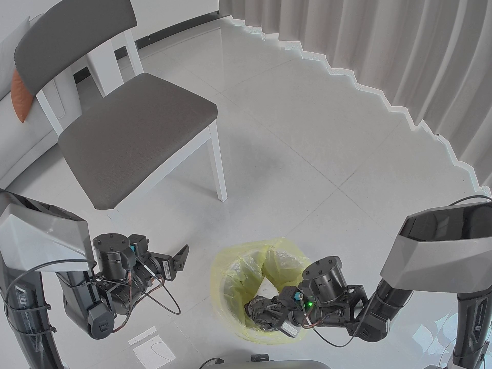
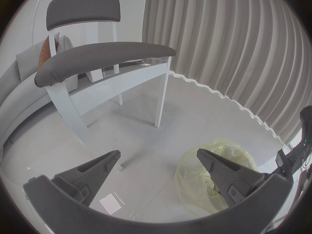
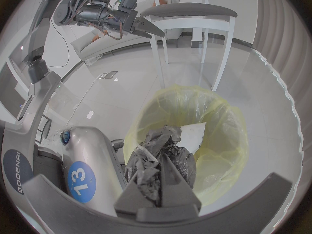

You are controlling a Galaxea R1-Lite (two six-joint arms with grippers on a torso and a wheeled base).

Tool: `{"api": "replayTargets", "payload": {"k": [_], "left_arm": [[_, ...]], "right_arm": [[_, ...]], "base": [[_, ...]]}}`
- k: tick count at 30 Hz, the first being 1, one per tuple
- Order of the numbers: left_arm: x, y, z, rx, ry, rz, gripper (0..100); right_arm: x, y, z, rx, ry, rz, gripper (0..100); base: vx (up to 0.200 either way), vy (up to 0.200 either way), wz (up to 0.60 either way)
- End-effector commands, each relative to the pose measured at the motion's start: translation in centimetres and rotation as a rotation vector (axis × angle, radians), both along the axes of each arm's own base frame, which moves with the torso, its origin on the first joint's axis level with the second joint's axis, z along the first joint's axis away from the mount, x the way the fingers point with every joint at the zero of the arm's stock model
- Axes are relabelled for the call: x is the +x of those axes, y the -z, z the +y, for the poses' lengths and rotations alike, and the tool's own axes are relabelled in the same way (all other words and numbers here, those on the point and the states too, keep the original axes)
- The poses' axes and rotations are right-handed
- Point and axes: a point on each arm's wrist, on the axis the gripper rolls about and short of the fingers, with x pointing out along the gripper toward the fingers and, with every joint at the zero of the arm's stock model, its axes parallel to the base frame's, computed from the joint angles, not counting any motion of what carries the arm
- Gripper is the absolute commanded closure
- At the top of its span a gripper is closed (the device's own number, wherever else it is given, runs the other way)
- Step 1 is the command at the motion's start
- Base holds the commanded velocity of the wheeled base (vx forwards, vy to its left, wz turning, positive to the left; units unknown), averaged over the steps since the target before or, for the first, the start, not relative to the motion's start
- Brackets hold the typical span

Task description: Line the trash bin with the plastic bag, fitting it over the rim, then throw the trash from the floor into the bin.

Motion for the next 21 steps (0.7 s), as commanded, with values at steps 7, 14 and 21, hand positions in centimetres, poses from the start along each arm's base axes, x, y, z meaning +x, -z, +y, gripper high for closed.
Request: {"api": "replayTargets", "payload": {"k": [7,14,21], "left_arm": [[-0.7,-0.1,0.8,0.0,-0.022,0.009,0],[-0.8,0.1,0.9,0.007,-0.036,0.022,0],[-0.9,0.1,0.9,0.007,-0.039,0.02,0]], "right_arm": [[6.6,3.9,1.5,-0.032,0.069,0.021,100],[8.4,4.2,1.6,-0.063,0.09,0.073,100],[9.8,4.0,1.7,-0.098,0.108,0.122,100]], "base": [[0.0,0.0,0.0],[0.0,0.0,0.0],[0.0,0.0,0.0]]}}
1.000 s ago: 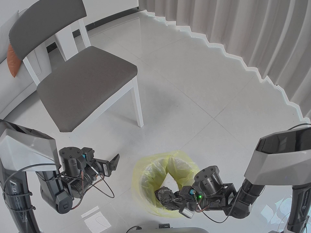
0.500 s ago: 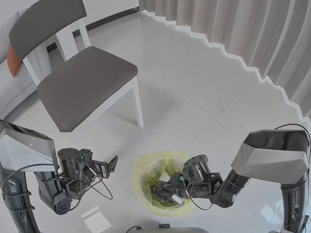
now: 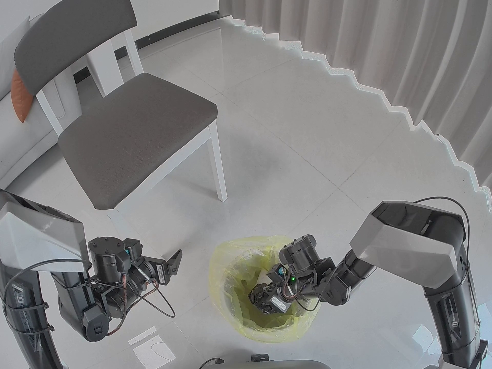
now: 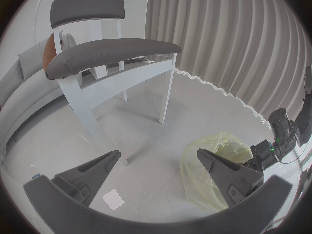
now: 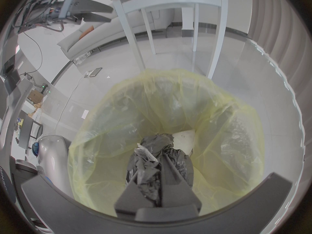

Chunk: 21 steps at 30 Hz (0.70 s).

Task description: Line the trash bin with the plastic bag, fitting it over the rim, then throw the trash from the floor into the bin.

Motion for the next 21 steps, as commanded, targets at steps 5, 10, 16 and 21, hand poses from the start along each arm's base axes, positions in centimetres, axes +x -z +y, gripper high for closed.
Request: {"api": "replayTargets", "payload": {"k": [5,10,16,21], "left_arm": [[-0.01,-0.11,-0.08,-0.002,-0.006,-0.014,0],[0.05,-0.06,-0.14,-0.002,-0.006,-0.015,0],[0.05,-0.06,-0.14,-0.002,-0.006,-0.015,0],[-0.03,0.01,0.07,-0.001,-0.013,-0.009,0]], "right_arm": [[1.46,-0.06,0.28,-0.031,0.012,0.051,0],[1.6,-0.12,0.46,-0.03,0.013,0.05,0],[1.46,-0.15,0.6,-0.033,0.002,0.045,0],[1.27,-0.53,0.79,-0.028,-0.004,0.039,0]], "base": [[0.0,0.0,0.0],[0.0,0.0,0.0],[0.0,0.0,0.0],[0.0,0.0,0.0]]}}
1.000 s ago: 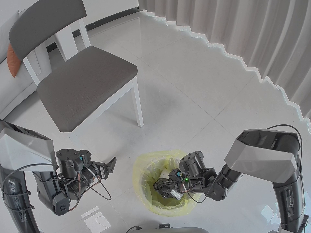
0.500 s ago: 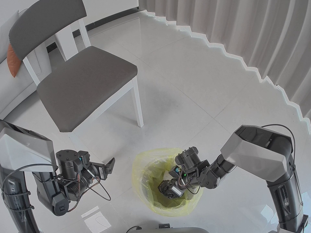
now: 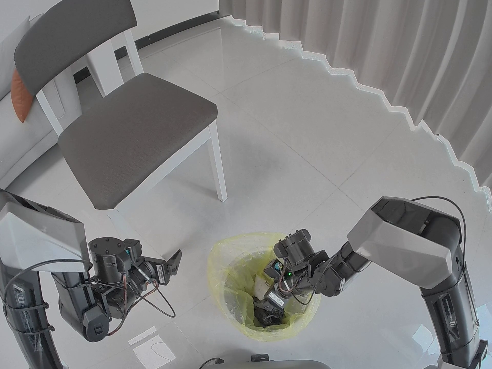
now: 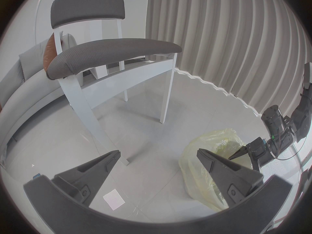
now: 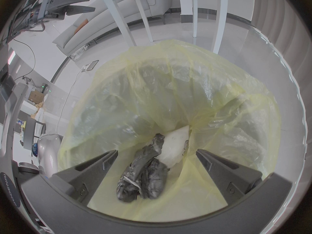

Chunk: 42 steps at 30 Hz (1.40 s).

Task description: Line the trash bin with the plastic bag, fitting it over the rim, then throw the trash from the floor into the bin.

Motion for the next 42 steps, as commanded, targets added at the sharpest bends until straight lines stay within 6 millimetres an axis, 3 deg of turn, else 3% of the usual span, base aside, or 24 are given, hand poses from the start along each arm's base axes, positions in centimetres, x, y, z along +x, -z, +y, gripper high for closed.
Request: {"api": "replayTargets", "payload": {"k": [1,8,16,19,23,28,34,42], "left_arm": [[-0.1,0.0,0.1,-0.005,-0.002,-0.008,0],[0.5,-0.1,-0.4,-0.013,0.008,-0.027,0],[3.6,2.3,-3.6,-0.022,0.06,-0.036,0],[4.9,2.8,-4.8,-0.021,0.079,-0.033,0],[7.2,3.0,-6.4,-0.017,0.091,-0.021,0],[9.3,2.5,-7.6,-0.005,0.103,-0.003,0],[10.8,3.3,-8.6,0.013,0.116,0.025,0],[11.8,4.8,-9.2,0.08,0.149,0.097,0]], "right_arm": [[-0.3,-0.3,0.2,0.003,-0.008,-0.004,0],[-0.7,-1.1,0.3,0.011,-0.013,-0.026,0],[-3.0,-6.4,-1.6,0.078,-0.011,-0.13,0],[-3.8,-8.7,-3.1,0.12,0.021,-0.179,0],[-4.5,-12.1,-6.9,0.191,0.116,-0.266,0],[-4.6,-14.7,-11.7,0.27,0.314,-0.279,0],[-5.2,-15.5,-15.1,0.288,0.43,-0.278,0],[-5.2,-16.0,-17.0,0.289,0.481,-0.297,0]], "base": [[0.0,0.0,0.0],[0.0,0.0,0.0],[0.0,0.0,0.0],[0.0,0.0,0.0],[0.0,0.0,0.0],[0.0,0.0,0.0],[0.0,0.0,0.0],[0.0,0.0,0.0]]}}
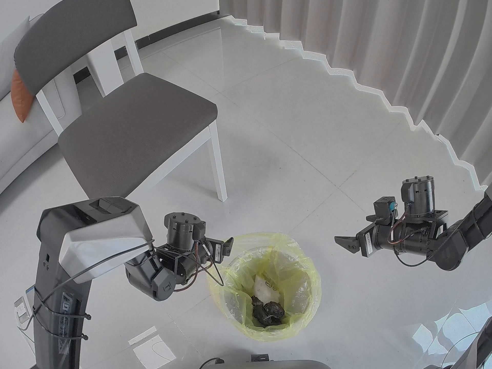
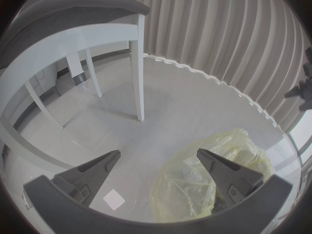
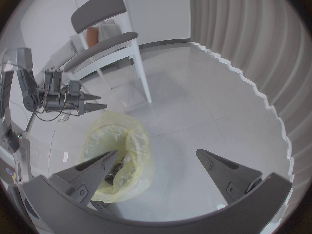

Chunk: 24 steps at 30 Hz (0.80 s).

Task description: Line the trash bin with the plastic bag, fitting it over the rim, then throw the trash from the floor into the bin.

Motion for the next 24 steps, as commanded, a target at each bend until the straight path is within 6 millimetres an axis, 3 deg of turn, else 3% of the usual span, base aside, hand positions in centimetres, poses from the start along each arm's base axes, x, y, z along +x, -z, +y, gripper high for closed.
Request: {"api": "replayTargets", "payload": {"k": [1,19,24], "left_arm": [[0.8,1.5,-0.3,0.026,0.016,0.026,0],[4.6,2.7,-1.4,0.171,0.054,0.156,0],[5.6,2.8,0.0,0.206,0.035,0.182,0]], "right_arm": [[-0.2,-1.1,-1.4,0.013,0.036,-0.031,0],[-0.8,-1.5,-3.2,-0.005,0.075,-0.04,0],[-0.8,-1.7,-3.6,-0.022,0.078,-0.049,0]], "base": [[0.0,0.0,0.0],[0.0,0.0,0.0],[0.0,0.0,0.0]]}}
